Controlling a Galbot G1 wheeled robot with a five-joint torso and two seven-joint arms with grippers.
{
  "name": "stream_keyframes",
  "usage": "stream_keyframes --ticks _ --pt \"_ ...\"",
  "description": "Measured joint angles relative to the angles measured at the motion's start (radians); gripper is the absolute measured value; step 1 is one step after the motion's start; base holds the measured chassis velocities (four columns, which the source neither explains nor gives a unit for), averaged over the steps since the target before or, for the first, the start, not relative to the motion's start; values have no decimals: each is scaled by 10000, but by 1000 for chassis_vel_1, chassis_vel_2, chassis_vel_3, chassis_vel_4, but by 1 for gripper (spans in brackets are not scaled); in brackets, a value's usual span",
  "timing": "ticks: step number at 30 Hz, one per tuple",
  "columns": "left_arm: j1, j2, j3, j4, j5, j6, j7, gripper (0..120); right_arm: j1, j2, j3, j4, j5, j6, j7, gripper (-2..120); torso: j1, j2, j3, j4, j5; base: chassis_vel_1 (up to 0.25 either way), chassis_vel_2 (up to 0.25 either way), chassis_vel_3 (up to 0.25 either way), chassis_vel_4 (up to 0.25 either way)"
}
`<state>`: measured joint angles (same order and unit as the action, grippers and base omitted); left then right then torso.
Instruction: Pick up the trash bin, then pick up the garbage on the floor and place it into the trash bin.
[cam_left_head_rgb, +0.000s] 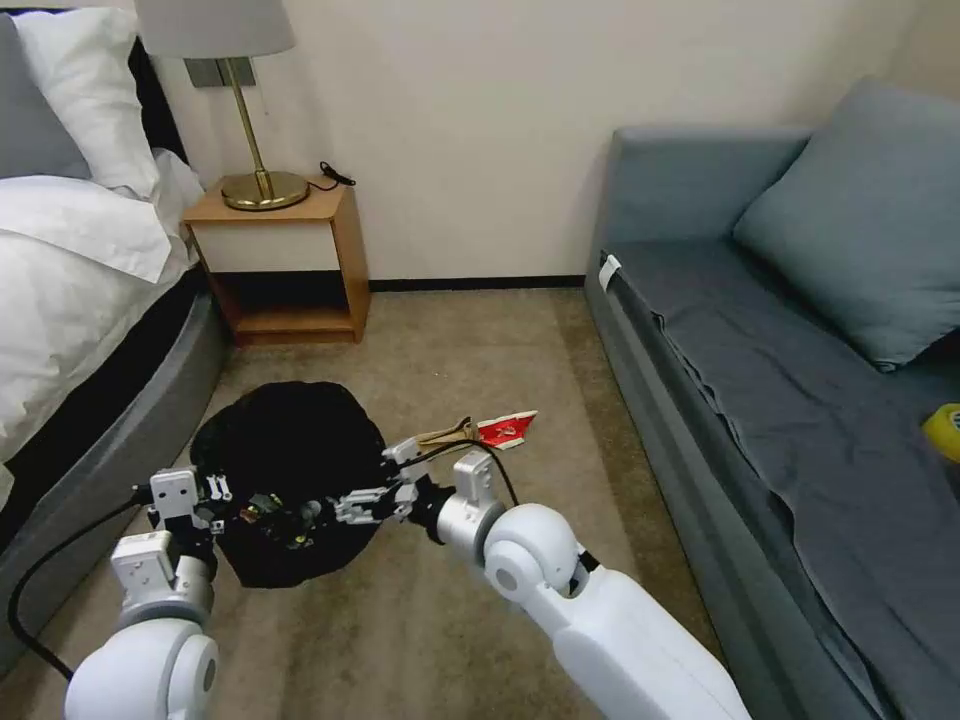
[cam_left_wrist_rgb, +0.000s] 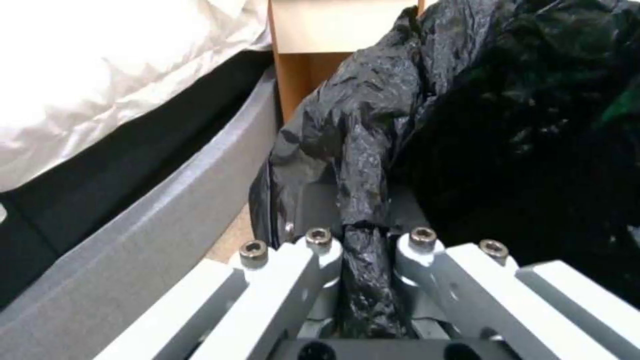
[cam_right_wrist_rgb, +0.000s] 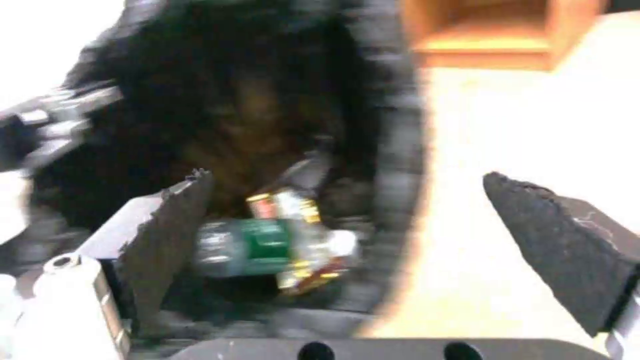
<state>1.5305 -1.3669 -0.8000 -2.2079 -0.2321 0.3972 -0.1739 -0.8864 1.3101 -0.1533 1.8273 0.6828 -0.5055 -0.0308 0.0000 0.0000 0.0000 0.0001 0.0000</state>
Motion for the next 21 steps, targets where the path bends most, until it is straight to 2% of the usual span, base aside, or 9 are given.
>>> stream_keyframes --ticks 7,15,21 --pt "-19 152 -265 400 -43 -121 128 4 -630 -597 1551 -1202 -859 953 -171 100 0 0 0 -2 1 0 0 0 0" --pt "-51 276 -519 881 -44 -397 259 4 -1164 -552 2396 -2246 -1538 645 193 100 0 0 1 -2 1 0 0 0 0" --pt "-30 285 -658 1065 93 -554 289 4 -1295 -376 2549 -2484 -1817 646 199 100 0 0 0 -1 0 0 0 0 0"
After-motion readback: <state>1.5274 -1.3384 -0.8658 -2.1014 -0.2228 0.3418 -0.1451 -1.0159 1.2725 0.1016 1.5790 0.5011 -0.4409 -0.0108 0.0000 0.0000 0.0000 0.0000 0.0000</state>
